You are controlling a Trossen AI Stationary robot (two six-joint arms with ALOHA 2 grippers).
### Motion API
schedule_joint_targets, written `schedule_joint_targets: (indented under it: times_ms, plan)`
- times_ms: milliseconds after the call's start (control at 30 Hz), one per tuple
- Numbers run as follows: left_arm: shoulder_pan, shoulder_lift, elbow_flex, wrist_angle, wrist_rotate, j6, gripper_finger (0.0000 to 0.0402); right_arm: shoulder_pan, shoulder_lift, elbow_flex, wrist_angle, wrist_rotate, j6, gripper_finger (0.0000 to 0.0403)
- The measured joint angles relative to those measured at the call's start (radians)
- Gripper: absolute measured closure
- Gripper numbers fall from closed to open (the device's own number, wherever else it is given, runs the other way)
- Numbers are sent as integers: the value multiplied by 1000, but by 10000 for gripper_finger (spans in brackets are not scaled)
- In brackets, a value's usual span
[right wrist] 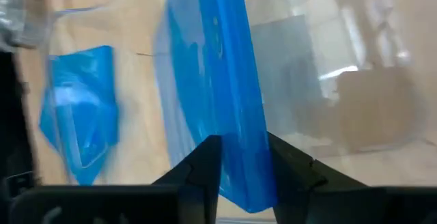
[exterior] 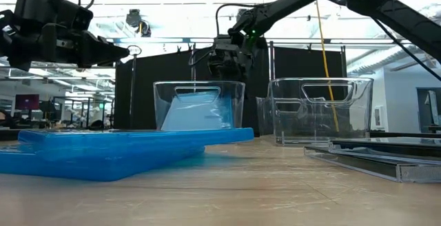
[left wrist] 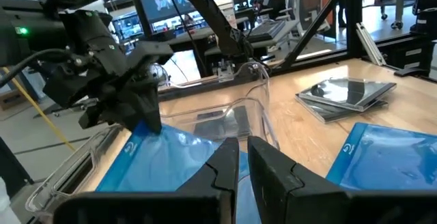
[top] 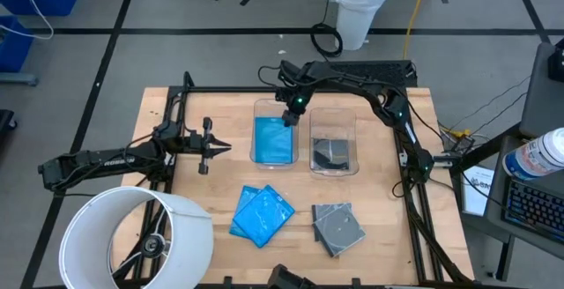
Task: Pick & place jewel cases by type
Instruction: Put the blue CD case into the left transparent bin, then put the black CD case into the right transparent bin
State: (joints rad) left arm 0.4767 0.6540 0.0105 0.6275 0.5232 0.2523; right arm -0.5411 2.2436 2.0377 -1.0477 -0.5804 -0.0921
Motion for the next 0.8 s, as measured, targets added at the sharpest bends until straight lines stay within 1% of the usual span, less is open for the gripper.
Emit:
schedule_joint_targets:
  times_ms: [133, 233, 367, 500, 567, 633, 700, 800]
  plan:
    - [0, 0, 0, 3, 0, -3, 360, 6, 0, 0, 1, 152, -31, 274]
    - [0, 0, 0, 3, 0, 0, 360, 7, -13, -1, 9, 227, -71, 252]
    - [0, 0, 0, 3, -1, 0, 360, 6, -53, -1, 46, 263, -108, 234]
    - [0, 0, 0, -4, -1, 1, 360, 6, -128, -1, 122, 266, -132, 229]
    - [-1, 0, 0, -10, 0, 4, 360, 12, -182, -1, 156, 252, -142, 235]
    - [-1, 0, 0, -20, -1, 6, 360, 27, -256, -1, 184, 216, -186, 249]
    - [-1, 0, 0, -31, -1, 6, 360, 60, -342, -2, 193, 193, -254, 275]
    - [-1, 0, 0, -52, -1, 6, 360, 128, -490, -29, 230, 182, -353, 332]
